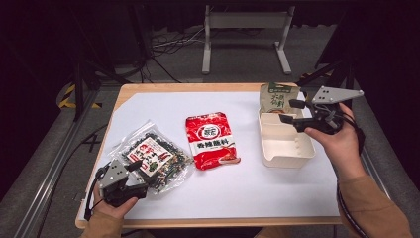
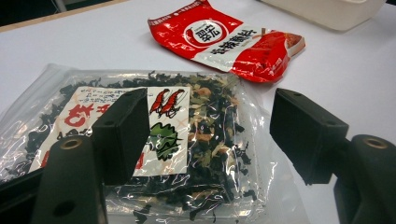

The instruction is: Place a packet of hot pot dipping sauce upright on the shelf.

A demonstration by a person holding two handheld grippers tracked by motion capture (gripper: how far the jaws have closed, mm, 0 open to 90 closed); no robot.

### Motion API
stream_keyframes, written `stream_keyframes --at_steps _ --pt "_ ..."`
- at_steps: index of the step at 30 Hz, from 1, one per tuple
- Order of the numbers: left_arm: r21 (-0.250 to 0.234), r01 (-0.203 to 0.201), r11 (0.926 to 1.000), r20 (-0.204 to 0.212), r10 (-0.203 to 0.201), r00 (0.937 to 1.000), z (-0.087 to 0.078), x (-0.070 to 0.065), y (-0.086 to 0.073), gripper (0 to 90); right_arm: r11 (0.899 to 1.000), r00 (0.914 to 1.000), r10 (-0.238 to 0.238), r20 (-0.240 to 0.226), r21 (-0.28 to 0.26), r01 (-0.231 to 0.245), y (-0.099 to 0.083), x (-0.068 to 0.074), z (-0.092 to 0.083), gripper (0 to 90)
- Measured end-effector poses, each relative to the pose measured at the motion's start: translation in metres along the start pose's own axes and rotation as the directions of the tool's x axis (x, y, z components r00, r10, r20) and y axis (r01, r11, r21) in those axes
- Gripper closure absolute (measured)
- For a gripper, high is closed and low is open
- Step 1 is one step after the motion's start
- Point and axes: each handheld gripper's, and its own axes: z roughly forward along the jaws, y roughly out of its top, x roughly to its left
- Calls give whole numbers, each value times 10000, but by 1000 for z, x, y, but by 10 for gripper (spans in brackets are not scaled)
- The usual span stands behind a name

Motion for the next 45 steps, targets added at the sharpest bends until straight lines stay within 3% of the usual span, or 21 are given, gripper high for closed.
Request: stream_keyframes --at_steps 12,24,29,35,45 --pt "0 6 10000 -5 -6 10000 1 -1 0 293 9977 9972 644 -376 -186 -652 -40 41 -2 418" --pt "79 112 9999 201 -114 9997 2 1 4 250 9958 9898 865 -1129 -195 -892 -66 67 9 472" --pt "234 168 9996 241 -174 9996 5 2 9 213 9969 9888 763 -1283 -95 -781 -73 74 14 486" --pt "849 55 9964 273 -78 9996 10 3 24 216 9962 9856 810 -1485 -206 -850 -78 75 15 534" --pt "1131 -126 9935 529 67 9986 24 2 47 237 9980 9853 480 -1640 -330 -541 -87 76 17 592"
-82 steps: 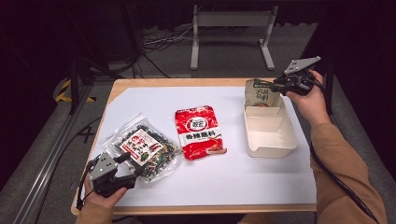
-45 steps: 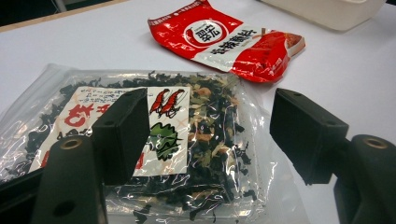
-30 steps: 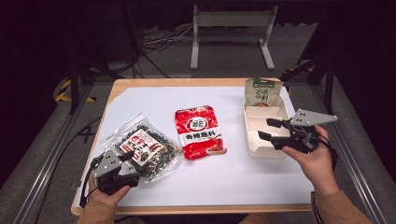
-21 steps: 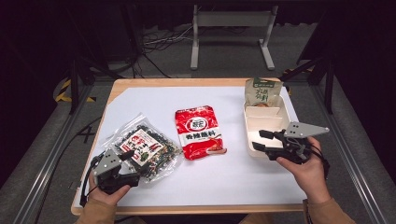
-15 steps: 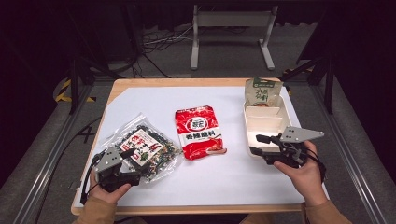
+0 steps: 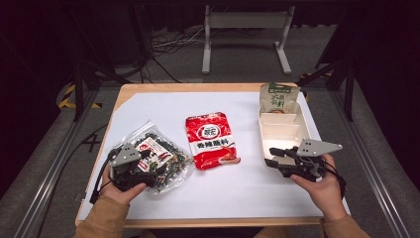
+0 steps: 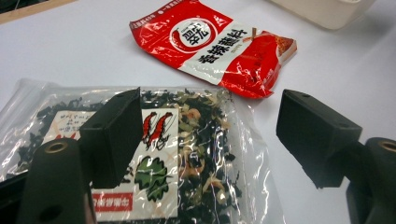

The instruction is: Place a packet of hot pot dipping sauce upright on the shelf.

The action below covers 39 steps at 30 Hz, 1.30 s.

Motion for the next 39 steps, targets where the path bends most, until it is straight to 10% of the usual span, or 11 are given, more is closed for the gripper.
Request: stream_keyframes --at_steps 21,27,39 --pt "-713 543 9960 285 -523 9982 44 23 56 235 9996 9992 226 -336 -142 -230 -13 6 13 465" --pt "-418 -65 9991 210 74 9998 62 30 65 191 9998 9994 138 -316 -106 -142 -15 6 15 465" --pt "-324 316 9990 96 -313 9995 87 53 88 183 10000 9995 71 -305 16 -70 -20 11 23 453"
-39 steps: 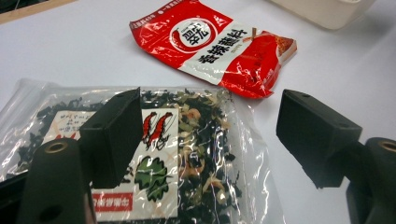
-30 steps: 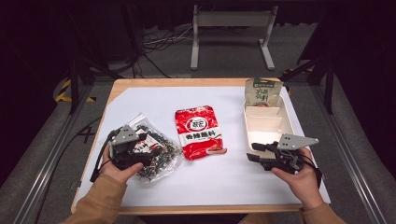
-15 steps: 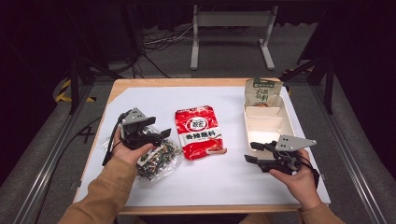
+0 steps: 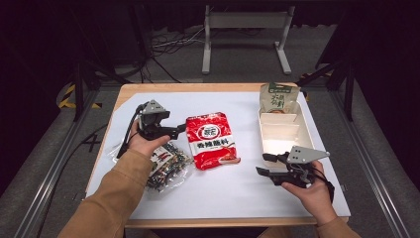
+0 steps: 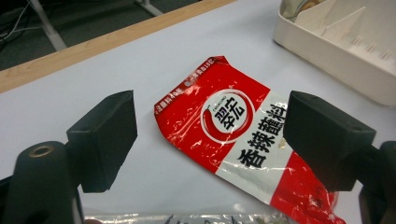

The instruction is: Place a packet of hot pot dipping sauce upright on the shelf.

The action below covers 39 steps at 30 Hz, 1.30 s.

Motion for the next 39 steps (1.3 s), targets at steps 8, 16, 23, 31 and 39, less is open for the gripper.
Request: stream_keyframes --at_steps 8,16,23,31,39 --pt "247 -35 9997 306 27 9995 19 10 13 164 9999 9999 -144 36 38 143 -3 4 2 447" --pt "92 536 9985 251 -538 9982 38 23 19 136 9999 9998 -170 49 -18 170 -5 4 0 447" --pt "398 1025 9939 2 -1026 9947 62 35 16 142 9996 9996 -263 84 78 263 -7 8 1 445" --pt "795 1254 9889 77 -1264 9920 83 43 9 254 9997 9995 -232 233 112 230 -12 12 -6 444" --pt "1269 1362 9825 -48 -1367 9906 100 47 -1 260 9997 9993 -219 288 84 217 -13 13 -9 444"
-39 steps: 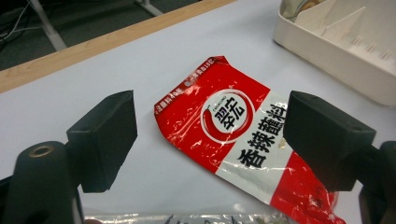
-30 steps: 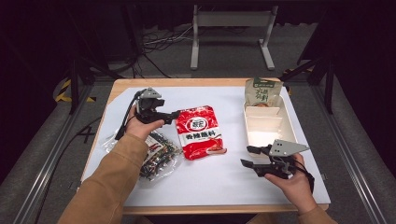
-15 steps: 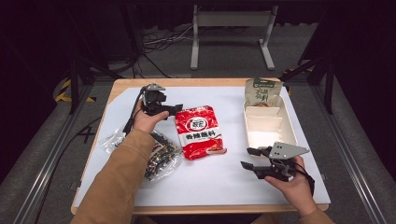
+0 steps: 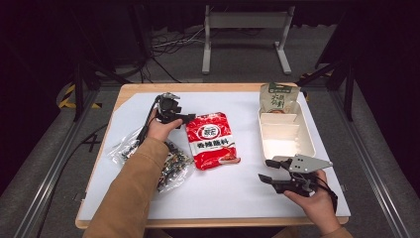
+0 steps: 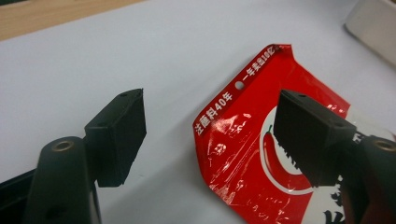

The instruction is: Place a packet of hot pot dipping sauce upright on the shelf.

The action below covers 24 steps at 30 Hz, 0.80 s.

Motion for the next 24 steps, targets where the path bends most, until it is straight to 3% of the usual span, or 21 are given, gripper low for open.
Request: stream_keyframes --at_steps 6,9,14,19,24 --pt "258 34 9997 188 -39 9998 10 2 -4 233 10000 10000 7 -53 5 -7 0 0 1 443" --pt "527 276 9982 529 -304 9981 16 4 -7 225 10000 10000 14 -93 7 -14 0 0 2 443" --pt "890 289 9956 367 -323 9988 22 4 -10 291 10000 9999 38 -137 -5 -38 -1 0 2 442" --pt "1021 435 9938 445 -483 9978 23 7 -11 299 9999 9998 150 -149 15 -149 -2 -1 2 440" --pt "1092 498 9928 844 -592 9947 23 6 -11 336 9997 9995 256 -205 28 -256 -3 -1 3 438"
